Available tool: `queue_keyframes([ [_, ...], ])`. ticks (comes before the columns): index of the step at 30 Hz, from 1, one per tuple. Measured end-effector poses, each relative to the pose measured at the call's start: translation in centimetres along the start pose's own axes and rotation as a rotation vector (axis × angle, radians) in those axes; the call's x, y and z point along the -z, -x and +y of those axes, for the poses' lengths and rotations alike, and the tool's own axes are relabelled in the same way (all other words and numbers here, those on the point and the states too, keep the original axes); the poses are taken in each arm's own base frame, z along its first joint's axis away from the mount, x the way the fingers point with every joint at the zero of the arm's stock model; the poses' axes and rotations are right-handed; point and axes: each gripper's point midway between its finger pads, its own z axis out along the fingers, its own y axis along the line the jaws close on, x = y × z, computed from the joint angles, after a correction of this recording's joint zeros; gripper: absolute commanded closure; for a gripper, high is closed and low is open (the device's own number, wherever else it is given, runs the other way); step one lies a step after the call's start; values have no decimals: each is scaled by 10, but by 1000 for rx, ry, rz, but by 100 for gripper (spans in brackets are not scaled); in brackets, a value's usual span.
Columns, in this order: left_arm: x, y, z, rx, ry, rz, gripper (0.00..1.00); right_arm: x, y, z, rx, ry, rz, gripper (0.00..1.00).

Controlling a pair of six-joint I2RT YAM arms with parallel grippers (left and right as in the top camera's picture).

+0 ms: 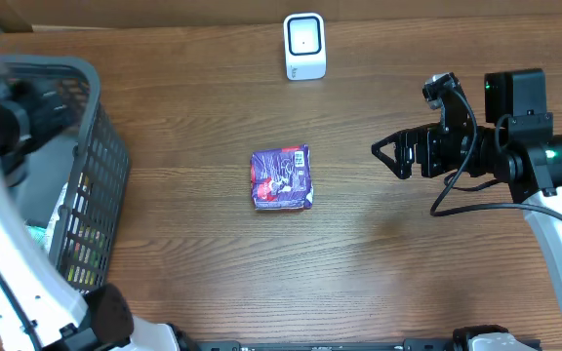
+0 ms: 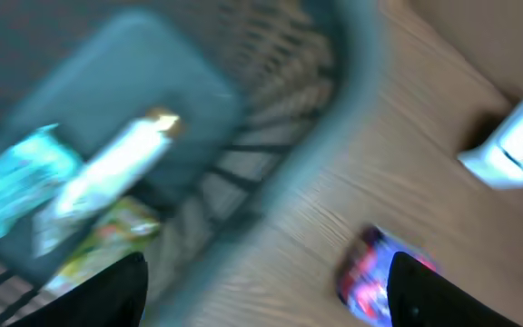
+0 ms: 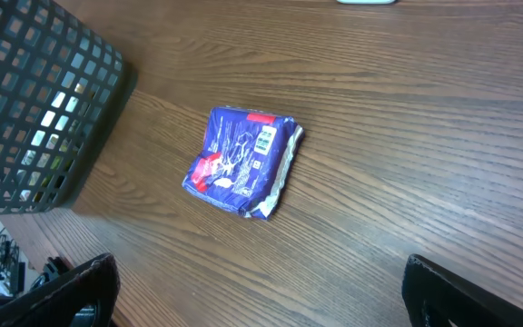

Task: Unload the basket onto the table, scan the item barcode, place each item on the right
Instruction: 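Reach the left gripper into the basket and grasp the white tube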

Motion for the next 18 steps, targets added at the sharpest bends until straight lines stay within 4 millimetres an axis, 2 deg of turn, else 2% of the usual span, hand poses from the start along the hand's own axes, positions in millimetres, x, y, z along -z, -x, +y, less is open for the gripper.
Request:
queue_keyframes([
  [3,-7,4,30,83,42,14,27,0,0,0,0,0,0,0],
  [7,-32,4,55,151,61,54,28,0,0,0,0,0,0,0],
  [12,-79,-4,80,205,83,115,25,0,0,0,0,0,0,0],
  [18,-136,-17,118,196,148,141,26,0,0,0,0,0,0,0],
])
